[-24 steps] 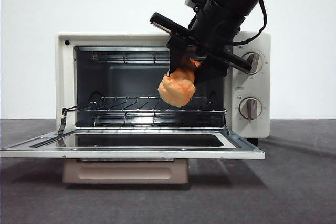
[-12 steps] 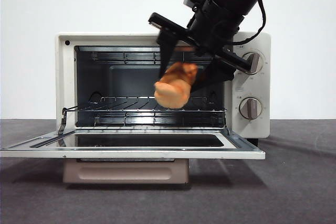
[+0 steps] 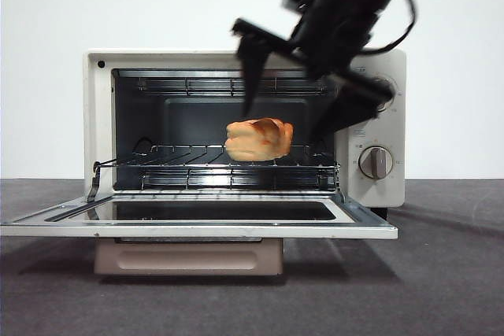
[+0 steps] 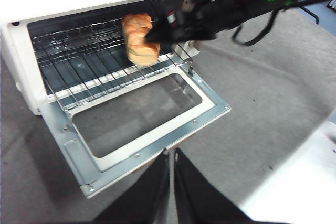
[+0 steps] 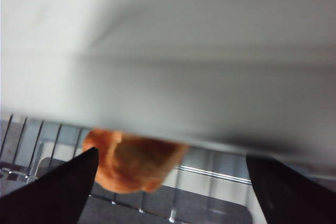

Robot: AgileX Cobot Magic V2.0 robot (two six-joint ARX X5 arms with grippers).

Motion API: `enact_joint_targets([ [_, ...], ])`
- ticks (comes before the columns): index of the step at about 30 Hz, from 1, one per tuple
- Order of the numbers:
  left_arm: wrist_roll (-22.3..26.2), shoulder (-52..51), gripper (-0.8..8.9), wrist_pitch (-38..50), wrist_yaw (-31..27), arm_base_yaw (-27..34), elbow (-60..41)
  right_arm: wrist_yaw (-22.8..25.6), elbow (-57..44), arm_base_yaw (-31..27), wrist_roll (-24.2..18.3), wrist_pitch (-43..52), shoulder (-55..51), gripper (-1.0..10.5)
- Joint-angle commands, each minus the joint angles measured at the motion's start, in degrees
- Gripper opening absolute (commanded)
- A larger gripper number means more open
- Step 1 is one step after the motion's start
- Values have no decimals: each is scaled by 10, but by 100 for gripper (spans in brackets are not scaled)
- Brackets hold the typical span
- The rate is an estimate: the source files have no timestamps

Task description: The left arm flap open the oven, the right arm pick bread and place it into oven, the left arm flap close the oven

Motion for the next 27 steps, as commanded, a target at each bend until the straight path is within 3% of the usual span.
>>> enact_joint_targets([
  [1, 6, 13, 19, 7, -9, -5, 13, 4, 9, 13, -10, -27, -40, 451],
  [6, 5, 49, 16, 13, -5, -5, 13, -12, 9, 33, -39, -121, -132, 450],
  [13, -19, 115, 14, 38, 53, 6, 13, -18, 9, 52, -143, -268, -281, 450],
  [20, -19, 205, 14, 82, 82, 89, 13, -18, 9, 41, -230, -374, -406, 450],
  [23, -11, 252, 14, 93, 152, 149, 12, -18, 9, 30, -259, -400, -450, 450],
  [27, 17, 313, 14, 104, 247, 229, 11, -19, 9, 17, -269, -435, -497, 450],
])
